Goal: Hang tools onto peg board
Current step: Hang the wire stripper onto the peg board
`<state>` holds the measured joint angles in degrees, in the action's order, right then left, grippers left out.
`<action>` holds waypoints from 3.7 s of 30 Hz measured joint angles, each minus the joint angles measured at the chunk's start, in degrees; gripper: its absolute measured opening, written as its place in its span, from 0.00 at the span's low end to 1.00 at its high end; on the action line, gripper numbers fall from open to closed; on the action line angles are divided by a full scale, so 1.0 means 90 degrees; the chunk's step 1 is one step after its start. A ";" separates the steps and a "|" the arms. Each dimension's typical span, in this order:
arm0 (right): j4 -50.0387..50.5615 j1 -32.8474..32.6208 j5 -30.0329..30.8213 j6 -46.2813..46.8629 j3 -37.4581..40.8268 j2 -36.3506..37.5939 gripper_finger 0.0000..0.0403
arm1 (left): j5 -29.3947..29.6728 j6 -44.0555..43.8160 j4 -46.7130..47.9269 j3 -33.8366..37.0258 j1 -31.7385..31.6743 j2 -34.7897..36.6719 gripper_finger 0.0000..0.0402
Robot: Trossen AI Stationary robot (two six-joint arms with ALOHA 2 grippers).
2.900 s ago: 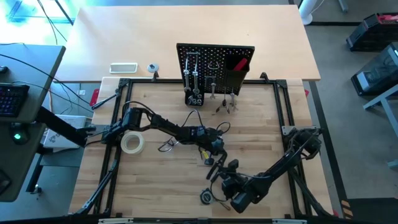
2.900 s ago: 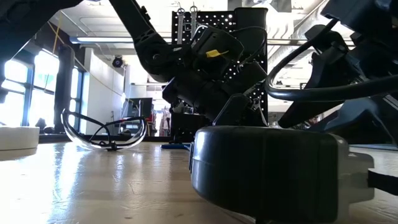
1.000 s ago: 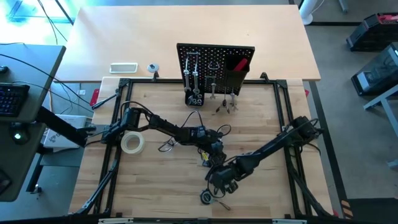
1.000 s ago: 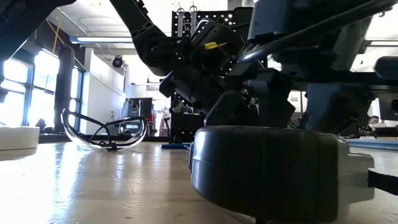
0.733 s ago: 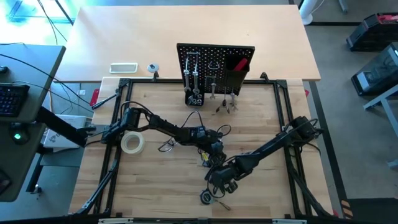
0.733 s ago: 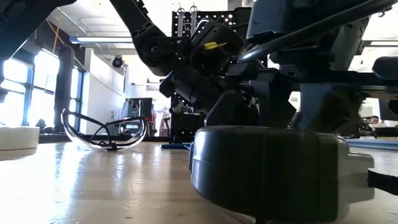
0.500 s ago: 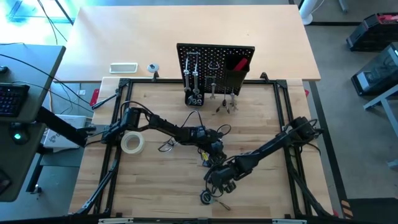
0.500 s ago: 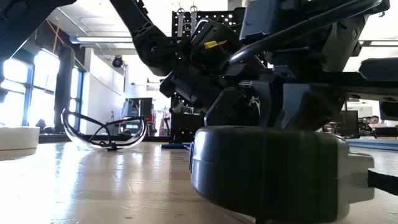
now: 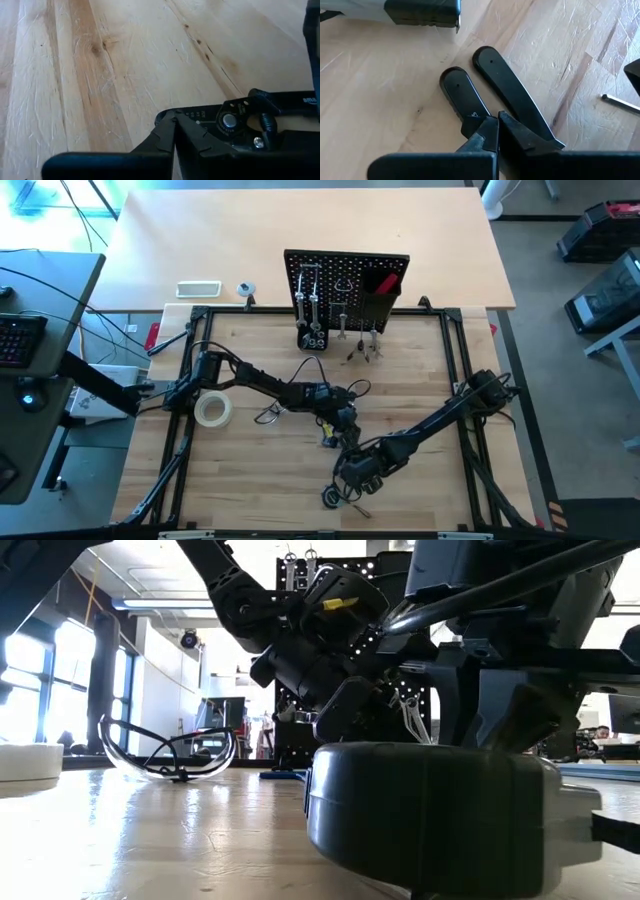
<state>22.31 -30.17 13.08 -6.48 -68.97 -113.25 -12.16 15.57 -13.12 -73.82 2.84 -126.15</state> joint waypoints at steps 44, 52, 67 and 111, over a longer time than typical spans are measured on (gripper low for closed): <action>0.0258 0.0298 -0.0566 -0.0837 -0.0175 0.0291 0.31 | -0.0282 -0.0004 -0.0436 -0.0034 0.0050 -0.0471 0.00; 0.0337 0.0464 -0.1155 -0.0809 -0.0146 0.0238 0.31 | -0.0287 -0.0049 -0.0433 -0.0034 0.0019 -0.0471 0.00; -0.0149 0.0512 -0.0838 -0.0835 -0.0168 -0.0399 0.28 | -0.0262 -0.0088 -0.0367 -0.0029 0.0004 -0.0471 0.00; 0.2831 0.0108 0.0835 -0.0083 -0.2269 -0.0384 0.15 | -0.0213 0.0510 0.2309 -0.0002 -0.0381 0.1393 0.00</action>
<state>47.79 -29.20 20.60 -7.22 -89.39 -116.71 -14.08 20.17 7.66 -73.84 -0.59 -113.61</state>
